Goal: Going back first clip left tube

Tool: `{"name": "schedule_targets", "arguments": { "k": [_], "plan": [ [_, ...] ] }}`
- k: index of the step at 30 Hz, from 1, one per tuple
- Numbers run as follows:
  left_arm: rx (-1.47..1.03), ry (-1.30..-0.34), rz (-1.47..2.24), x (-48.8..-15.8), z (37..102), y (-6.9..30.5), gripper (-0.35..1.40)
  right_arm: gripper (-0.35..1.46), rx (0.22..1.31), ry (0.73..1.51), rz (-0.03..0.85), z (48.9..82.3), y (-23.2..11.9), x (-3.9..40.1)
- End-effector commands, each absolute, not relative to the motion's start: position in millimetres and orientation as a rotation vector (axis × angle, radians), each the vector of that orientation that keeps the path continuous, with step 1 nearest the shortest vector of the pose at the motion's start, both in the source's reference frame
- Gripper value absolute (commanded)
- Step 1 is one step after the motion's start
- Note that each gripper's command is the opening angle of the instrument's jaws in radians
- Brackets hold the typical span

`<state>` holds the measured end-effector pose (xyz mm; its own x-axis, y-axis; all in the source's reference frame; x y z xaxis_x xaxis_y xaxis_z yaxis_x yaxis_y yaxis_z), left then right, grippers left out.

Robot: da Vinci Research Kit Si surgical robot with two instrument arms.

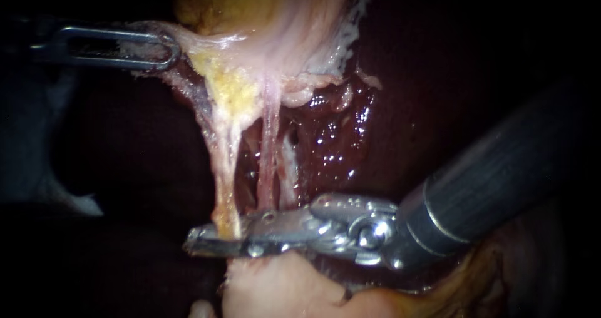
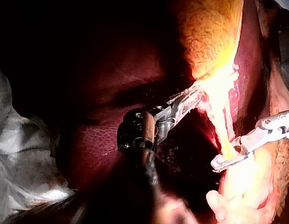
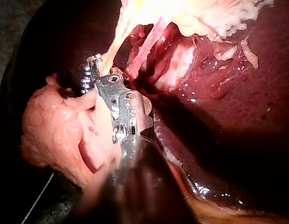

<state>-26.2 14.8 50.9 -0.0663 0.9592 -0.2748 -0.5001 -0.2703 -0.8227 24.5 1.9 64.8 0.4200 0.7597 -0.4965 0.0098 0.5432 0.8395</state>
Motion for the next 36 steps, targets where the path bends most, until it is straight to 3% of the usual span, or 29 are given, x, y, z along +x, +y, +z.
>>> {"name": "schedule_targets", "arguments": {
  "k": [1, 2, 6, 9, 13, 18, 28, 36],
  "plan": [
    [-0.999, -0.649, 1.611, -26.2, 50.9, 14.8, -0.35, -0.35, 0.889, 1.043, 0.557, 64.8, 1.9, 24.5],
    [-0.999, -0.649, 1.611, -26.2, 50.9, 14.8, -0.35, -0.35, 0.887, 1.051, 0.553, 64.8, 1.8, 24.5],
    [-1.000, -0.649, 1.611, -26.2, 50.9, 14.8, -0.35, 0.35, 0.857, 1.093, 0.524, 64.9, 2.0, 25.0],
    [-0.999, -0.649, 1.611, -26.1, 50.8, 14.8, -0.35, 0.45, 0.760, 1.128, 0.466, 65.0, 2.1, 24.8],
    [-0.999, -0.649, 1.611, -26.1, 50.8, 14.7, -0.35, 0.49, 0.584, 1.161, 0.402, 65.2, 2.7, 23.1],
    [-0.999, -0.649, 1.611, -26.1, 50.8, 14.7, -0.35, 0.50, 0.486, 1.181, 0.318, 65.0, 4.4, 19.3],
    [-1.000, -0.649, 1.611, -26.0, 50.8, 14.6, -0.35, 0.50, 0.406, 1.207, 0.194, 61.2, 6.8, 10.1],
    [-1.000, -0.649, 1.611, -26.0, 50.8, 14.6, -0.35, 0.50, 0.347, 1.201, 0.164, 58.8, 9.4, 3.6]
  ]
}}
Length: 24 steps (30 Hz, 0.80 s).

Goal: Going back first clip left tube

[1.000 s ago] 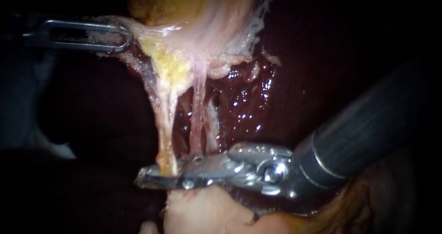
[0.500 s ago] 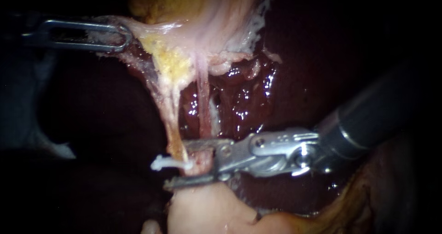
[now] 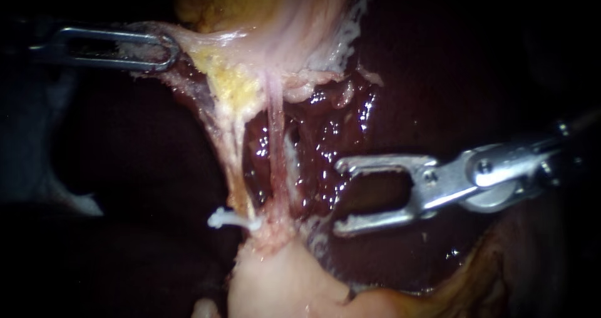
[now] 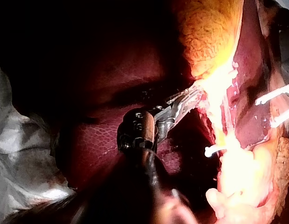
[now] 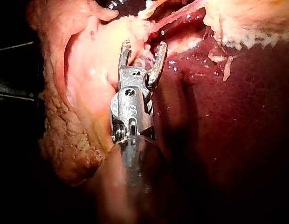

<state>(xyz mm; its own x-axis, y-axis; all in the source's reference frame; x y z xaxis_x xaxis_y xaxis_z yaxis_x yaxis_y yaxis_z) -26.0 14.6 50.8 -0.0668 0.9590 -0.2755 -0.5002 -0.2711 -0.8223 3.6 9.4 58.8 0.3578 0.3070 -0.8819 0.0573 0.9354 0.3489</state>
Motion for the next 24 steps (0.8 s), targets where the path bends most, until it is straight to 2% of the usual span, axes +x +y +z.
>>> {"name": "schedule_targets", "arguments": {
  "k": [1, 9, 24],
  "plan": [
    [-1.000, -0.649, 1.611, -26.0, 50.8, 14.6, -0.35, 0.50, 0.343, 1.199, 0.165, 58.5, 9.8, 2.9],
    [-1.000, -0.643, 1.611, -26.4, 51.1, 14.3, -0.35, 0.50, 0.326, 1.194, 0.160, 58.3, 10.8, 1.3],
    [-1.015, -0.660, 1.627, -30.3, 54.2, 11.6, -0.35, 0.50, 0.326, 1.194, 0.160, 58.3, 10.8, 1.3]
  ]
}}
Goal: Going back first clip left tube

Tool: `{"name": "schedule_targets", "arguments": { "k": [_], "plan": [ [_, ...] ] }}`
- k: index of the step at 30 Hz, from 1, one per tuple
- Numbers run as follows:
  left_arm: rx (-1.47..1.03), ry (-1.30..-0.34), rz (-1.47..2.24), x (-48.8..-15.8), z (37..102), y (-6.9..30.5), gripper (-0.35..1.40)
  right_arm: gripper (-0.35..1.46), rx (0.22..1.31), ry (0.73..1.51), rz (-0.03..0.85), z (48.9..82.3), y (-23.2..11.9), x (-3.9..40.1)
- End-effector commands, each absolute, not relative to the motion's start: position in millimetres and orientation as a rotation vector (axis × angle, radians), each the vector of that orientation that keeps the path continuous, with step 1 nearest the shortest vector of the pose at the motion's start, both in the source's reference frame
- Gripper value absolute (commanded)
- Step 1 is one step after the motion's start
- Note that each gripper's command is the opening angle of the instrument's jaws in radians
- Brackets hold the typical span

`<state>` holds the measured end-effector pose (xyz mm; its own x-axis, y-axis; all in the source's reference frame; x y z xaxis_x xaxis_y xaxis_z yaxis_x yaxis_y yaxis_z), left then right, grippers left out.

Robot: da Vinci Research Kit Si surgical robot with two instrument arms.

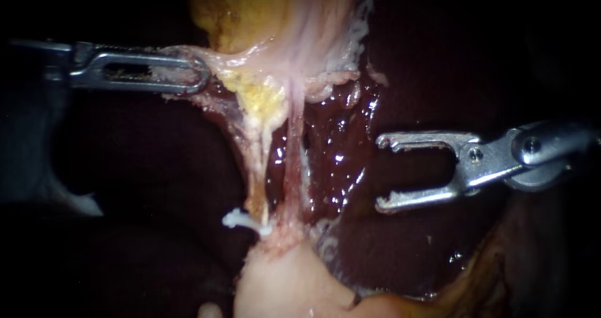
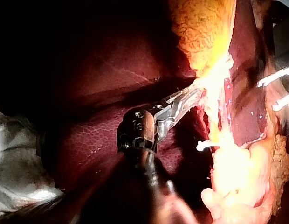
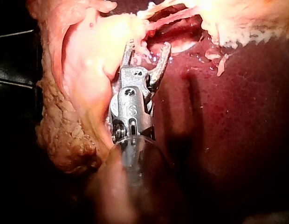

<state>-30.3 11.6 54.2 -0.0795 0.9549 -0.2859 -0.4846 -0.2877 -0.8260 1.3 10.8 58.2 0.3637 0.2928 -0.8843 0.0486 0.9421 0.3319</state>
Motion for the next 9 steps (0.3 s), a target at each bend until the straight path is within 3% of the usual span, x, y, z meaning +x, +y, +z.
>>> {"name": "schedule_targets", "arguments": {
  "k": [1, 9],
  "plan": [
    [-1.015, -0.660, 1.627, -30.4, 54.3, 11.6, -0.35, 0.50, 0.326, 1.194, 0.160, 58.3, 10.8, 1.4],
    [-1.018, -0.661, 1.632, -30.1, 54.1, 11.8, -0.35, 0.50, 0.326, 1.194, 0.161, 58.2, 10.7, 1.6]
  ]
}}
